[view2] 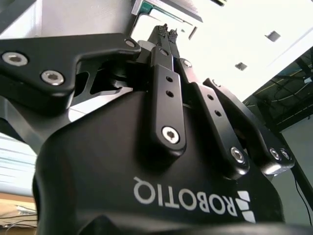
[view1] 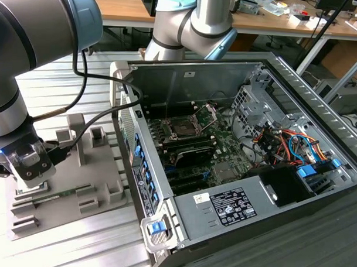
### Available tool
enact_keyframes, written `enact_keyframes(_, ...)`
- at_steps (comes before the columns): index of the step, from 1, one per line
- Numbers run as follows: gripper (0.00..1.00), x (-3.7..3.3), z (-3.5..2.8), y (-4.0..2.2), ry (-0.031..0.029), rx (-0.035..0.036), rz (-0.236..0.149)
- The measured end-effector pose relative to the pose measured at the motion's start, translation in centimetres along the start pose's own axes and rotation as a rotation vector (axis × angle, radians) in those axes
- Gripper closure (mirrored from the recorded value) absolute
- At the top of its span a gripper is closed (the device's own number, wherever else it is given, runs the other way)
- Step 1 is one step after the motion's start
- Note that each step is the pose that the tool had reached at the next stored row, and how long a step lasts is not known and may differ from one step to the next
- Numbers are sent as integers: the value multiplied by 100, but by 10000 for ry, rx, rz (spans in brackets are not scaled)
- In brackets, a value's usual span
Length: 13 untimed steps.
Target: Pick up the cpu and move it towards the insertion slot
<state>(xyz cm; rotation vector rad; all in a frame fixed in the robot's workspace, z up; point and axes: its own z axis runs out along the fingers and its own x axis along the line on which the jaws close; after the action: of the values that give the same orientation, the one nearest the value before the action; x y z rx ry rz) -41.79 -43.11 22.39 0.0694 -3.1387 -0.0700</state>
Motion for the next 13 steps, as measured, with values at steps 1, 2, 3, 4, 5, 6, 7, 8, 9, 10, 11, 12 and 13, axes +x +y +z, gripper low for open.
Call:
enact_keyframes(1, 89, 0, 1, 1, 1, 1, -14)
enact_keyframes(2, 89, 1, 1, 3, 2, 2, -20)
enact_keyframes(3, 89, 0, 4, 5, 1, 2, -22)
enact_keyframes(4, 89, 0, 6, 6, 1, 2, -22)
enact_keyframes(5, 89, 0, 8, 8, 2, 2, -22)
enact_keyframes(6, 89, 0, 13, 11, 2, 2, -22)
enact_keyframes(7, 89, 0, 18, 12, 2, 2, -23)
enact_keyframes(8, 89, 0, 21, 13, 2, 2, -23)
enact_keyframes(9, 89, 0, 25, 14, 2, 1, -22)
enact_keyframes(10, 89, 0, 30, 14, 2, 1, -23)
enact_keyframes(11, 89, 0, 33, 14, 2, 2, -23)
enact_keyframes(12, 89, 0, 36, 14, 2, 2, -22)
enact_keyframes(13, 89, 0, 37, 14, 3, 2, -23)
